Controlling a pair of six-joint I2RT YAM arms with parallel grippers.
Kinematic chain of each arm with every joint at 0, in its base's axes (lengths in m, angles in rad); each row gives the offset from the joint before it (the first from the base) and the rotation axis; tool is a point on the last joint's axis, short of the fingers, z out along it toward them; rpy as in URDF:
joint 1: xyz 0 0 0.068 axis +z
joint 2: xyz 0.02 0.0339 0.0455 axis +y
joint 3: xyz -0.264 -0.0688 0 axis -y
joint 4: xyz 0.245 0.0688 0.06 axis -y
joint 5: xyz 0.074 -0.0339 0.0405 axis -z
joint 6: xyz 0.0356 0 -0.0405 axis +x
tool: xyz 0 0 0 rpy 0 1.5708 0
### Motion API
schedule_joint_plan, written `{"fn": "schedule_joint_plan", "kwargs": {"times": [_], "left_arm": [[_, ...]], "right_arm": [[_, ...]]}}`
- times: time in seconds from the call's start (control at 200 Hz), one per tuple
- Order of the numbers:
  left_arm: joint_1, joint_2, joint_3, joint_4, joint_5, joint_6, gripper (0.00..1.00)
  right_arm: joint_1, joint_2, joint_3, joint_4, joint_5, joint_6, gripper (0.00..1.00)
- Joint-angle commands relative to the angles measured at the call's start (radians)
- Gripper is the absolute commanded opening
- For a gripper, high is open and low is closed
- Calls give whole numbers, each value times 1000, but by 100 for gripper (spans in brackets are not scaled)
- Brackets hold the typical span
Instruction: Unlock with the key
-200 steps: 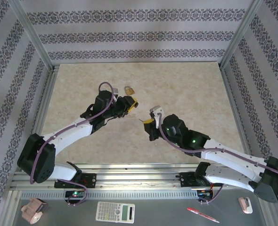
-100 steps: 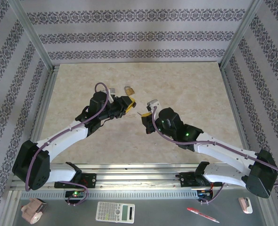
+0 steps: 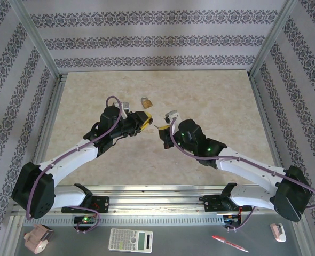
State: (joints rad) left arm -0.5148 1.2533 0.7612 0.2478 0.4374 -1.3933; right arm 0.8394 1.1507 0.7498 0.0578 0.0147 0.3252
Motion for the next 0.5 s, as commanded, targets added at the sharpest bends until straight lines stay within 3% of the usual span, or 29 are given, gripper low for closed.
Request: {"fn": "schedule_joint_plan", "kwargs": {"times": [0.0,0.495], "left_arm": [[3,-26,-10,15,5,-9,0],[-17,-16,-21,32,-1,-12,0]], "right_arm": [[-8,21,39,37,-15,-6,0],[-19,79,58,54,-36,9,0]]}}
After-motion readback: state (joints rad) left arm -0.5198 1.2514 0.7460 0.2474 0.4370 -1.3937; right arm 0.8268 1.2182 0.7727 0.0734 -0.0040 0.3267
